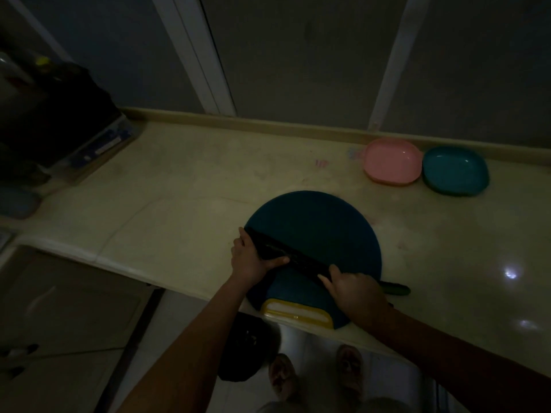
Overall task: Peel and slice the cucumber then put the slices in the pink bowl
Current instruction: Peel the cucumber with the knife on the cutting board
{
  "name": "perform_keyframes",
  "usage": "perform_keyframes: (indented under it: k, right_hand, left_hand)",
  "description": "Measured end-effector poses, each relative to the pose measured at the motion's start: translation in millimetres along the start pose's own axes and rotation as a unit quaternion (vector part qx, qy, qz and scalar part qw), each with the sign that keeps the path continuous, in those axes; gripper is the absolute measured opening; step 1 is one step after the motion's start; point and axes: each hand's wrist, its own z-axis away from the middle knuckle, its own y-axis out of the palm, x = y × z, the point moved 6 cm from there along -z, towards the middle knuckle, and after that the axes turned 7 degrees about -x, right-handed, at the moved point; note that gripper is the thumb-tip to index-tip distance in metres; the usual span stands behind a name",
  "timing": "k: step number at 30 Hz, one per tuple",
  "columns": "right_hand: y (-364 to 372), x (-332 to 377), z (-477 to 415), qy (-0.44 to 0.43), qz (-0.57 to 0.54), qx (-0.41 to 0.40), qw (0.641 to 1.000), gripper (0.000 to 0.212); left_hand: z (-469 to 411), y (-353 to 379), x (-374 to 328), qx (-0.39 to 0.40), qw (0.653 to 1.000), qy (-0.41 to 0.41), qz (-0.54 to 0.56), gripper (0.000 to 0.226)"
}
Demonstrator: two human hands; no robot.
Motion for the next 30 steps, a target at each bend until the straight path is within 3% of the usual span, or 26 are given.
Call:
perform_keyframes:
  k: [5, 9, 13, 22, 25, 30]
  right_hand:
    - [7.4, 5.2, -3.8, 0.005, 0.013, 0.052, 0.999, 0.052]
    - [7.9, 9.4, -8.3, 0.003, -0.006, 0.047, 0.999, 0.067]
    - [9.1, 10.3, -9.6, -0.002, 0.012, 0.093, 0.996, 0.041]
    - [15.0, 13.7, -13.2, 0.004, 0.043, 0.129, 0.991, 0.033]
    - [24.2, 9.5, -14.8, 0.023, -0.030, 0.195, 0.980, 0.044]
    - [27.8, 1.9, -19.2, 0.038, -0.061, 0.214, 0.974, 0.048]
  left_hand:
    - [1.1, -1.1, -0.2, 0.006, 1.000, 0.000, -0.004, 0.139]
    - [0.3, -2.8, -2.2, 0.006, 1.000, -0.005, -0.014, 0.139]
    - [-0.5, -1.8, -3.0, 0.010, 1.000, -0.006, -0.019, 0.139]
    - [-3.1, -1.2, -5.3, 0.016, 0.999, -0.011, -0.038, 0.137]
    - [-4.5, -0.9, -6.5, 0.019, 0.999, -0.019, -0.039, 0.137]
    - [-6.4, 0.2, -7.1, 0.030, 0.998, -0.033, -0.047, 0.137]
